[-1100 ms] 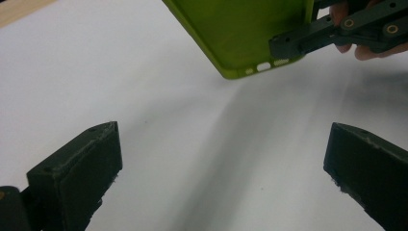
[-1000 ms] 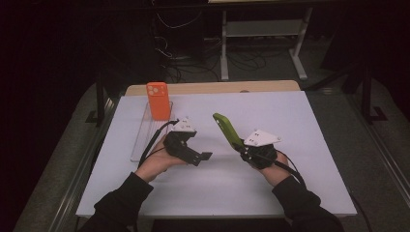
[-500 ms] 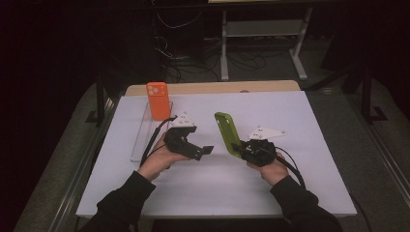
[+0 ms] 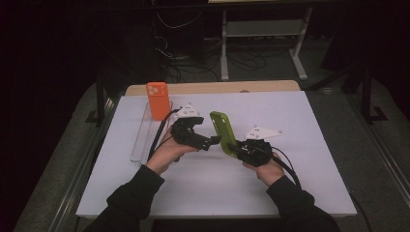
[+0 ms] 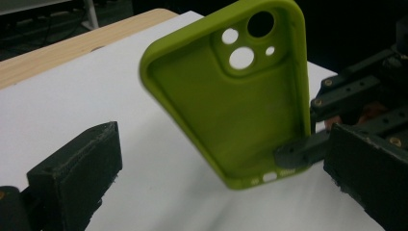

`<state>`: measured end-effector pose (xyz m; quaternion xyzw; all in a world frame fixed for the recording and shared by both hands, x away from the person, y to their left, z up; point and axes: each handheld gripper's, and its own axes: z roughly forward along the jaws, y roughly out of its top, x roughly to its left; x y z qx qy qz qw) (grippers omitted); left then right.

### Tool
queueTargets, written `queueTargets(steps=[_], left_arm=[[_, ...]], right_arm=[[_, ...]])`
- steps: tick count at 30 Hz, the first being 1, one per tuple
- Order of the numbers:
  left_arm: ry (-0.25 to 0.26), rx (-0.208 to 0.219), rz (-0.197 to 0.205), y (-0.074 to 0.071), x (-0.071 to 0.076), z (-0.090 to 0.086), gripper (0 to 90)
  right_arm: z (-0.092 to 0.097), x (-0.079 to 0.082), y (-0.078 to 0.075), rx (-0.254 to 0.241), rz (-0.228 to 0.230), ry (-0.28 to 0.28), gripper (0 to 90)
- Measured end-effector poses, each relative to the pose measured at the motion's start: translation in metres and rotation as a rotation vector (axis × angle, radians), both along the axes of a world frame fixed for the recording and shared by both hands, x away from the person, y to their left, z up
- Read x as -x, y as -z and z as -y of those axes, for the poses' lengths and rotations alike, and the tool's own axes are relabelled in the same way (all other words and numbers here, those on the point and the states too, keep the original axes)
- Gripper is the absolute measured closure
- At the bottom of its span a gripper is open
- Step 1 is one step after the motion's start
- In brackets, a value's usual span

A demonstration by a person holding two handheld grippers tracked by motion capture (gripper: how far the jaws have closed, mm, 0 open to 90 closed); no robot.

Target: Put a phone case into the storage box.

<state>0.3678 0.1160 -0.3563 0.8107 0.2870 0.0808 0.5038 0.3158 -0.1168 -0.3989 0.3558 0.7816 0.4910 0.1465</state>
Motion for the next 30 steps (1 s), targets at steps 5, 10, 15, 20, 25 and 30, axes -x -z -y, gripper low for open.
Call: queueTargets(steps=[5, 10, 15, 20, 25, 30], left_arm=[[-0.003, 0.020, -0.011, 0.000, -0.002, 0.010, 0.0], [0.012, 0.027, 0.000, 0.003, -0.003, 0.017, 0.0], [0.013, 0.028, 0.024, 0.004, -0.004, 0.017, 0.0], [-0.014, 0.051, 0.008, 0.004, -0.004, 0.016, 0.0], [-0.031, 0.056, -0.001, 0.005, -0.004, 0.014, 3.6], [-0.039, 0.062, -0.003, 0.006, -0.002, 0.016, 4.9]], right_arm=[[-0.001, 0.001, -0.001, -0.008, 0.003, -0.007, 75.5], [-0.004, 0.003, -0.002, -0.012, 0.009, -0.020, 75.5], [-0.009, 0.006, -0.003, -0.019, 0.008, -0.035, 75.5], [-0.012, 0.007, -0.001, -0.010, 0.005, -0.038, 75.5], [-0.014, 0.007, 0.000, 0.004, 0.009, -0.040, 75.4], [-0.016, 0.007, 0.002, 0.025, 0.015, -0.037, 75.4]])
